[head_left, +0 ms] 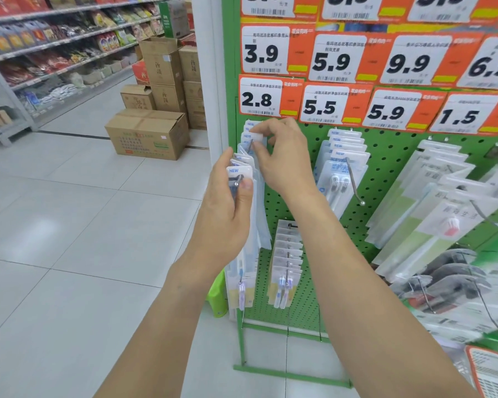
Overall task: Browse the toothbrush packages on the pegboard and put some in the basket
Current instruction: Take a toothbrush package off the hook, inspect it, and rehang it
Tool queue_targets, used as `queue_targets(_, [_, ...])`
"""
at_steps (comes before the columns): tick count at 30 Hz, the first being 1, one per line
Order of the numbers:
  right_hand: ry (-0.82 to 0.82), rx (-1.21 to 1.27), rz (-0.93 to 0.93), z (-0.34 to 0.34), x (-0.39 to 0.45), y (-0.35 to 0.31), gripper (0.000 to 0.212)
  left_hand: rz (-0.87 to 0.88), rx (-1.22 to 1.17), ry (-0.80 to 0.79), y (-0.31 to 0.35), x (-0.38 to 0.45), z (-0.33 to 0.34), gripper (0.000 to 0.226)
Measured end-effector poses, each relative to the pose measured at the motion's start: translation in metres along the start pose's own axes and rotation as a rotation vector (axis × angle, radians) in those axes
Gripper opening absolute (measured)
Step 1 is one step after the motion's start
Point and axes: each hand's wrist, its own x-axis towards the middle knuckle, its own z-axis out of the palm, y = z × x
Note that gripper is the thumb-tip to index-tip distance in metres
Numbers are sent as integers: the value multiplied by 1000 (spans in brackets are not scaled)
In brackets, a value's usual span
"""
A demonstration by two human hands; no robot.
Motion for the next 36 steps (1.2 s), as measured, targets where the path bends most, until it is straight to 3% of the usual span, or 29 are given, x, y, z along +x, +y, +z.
queue_targets(8, [87,30,29,-10,-13,-8,14,-13,3,30,-1,3,1,55])
queue_targets(21, [479,149,-228,-11,-75,-11,15,-110,-167,47,3,-6,1,66])
queue_targets(23, [505,154,-240,-13,-87,-14,14,-104,-177,143,3,-13,-1,65])
queue_targets(27, [496,237,-250,-18,-115,-18,16,-107,-249,597,8,-49,-4,27])
queue_targets(28, [485,273,-261,-19,-123,-19,16,-95,-267,638,9,-61,-4,24])
queue_targets(32, [419,335,-250,-24,-157,-19,17,-87,-272,373,15,-105,1,22])
queue_targets(36, [273,415,-34,-28,-183,-19,13,-264,-427,72,19,-122,5,23])
